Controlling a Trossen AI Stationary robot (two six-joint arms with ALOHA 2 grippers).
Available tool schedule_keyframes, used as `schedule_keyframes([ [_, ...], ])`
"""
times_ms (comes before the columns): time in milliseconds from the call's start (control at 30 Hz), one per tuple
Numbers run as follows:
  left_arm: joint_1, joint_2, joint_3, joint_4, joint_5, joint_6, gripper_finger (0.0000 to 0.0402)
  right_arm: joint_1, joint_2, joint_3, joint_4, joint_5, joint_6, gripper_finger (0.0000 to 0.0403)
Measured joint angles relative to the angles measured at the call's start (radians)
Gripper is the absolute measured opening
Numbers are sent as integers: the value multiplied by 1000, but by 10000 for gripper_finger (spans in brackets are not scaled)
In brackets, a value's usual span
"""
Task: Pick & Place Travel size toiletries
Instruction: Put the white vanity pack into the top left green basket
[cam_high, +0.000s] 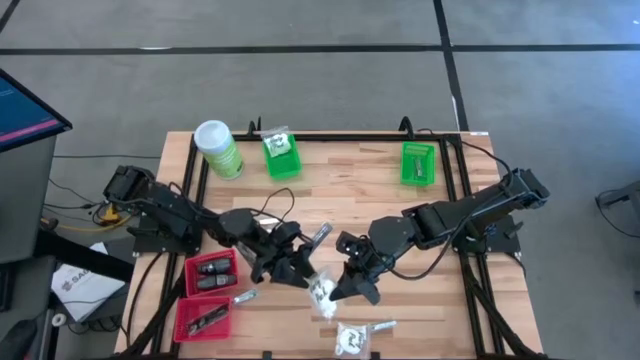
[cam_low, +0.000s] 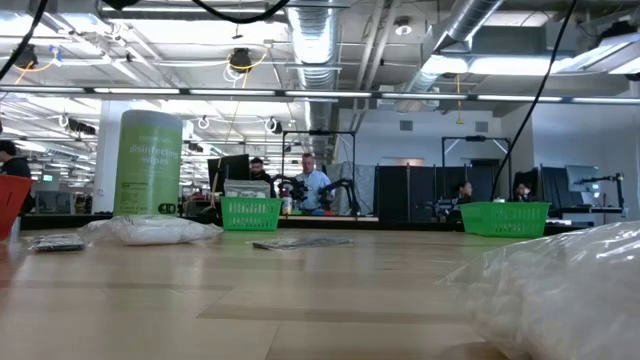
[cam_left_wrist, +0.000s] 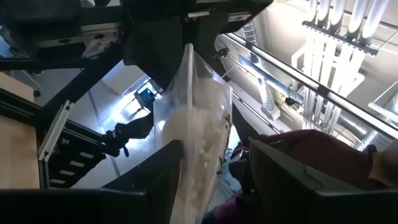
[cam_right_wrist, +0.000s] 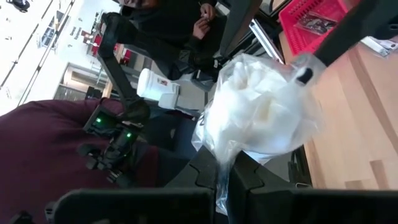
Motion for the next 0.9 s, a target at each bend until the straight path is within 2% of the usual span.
schedule_keyframes([
  [233, 0, 0, 0, -1, -1, 6, 135, -2, 0, 0, 8, -1, 1, 0],
  [500, 0, 0, 0, -4, -2, 43, 13, -5, 0, 0, 8, -5, 2, 0],
  [767, 1, 0, 0, -55, -9, 47, 1, -6, 0, -1, 24, -26, 10, 6],
  [900, 6, -5, 0, -75, -8, 46, 1, -7, 0, -2, 104, -57, 35, 41],
])
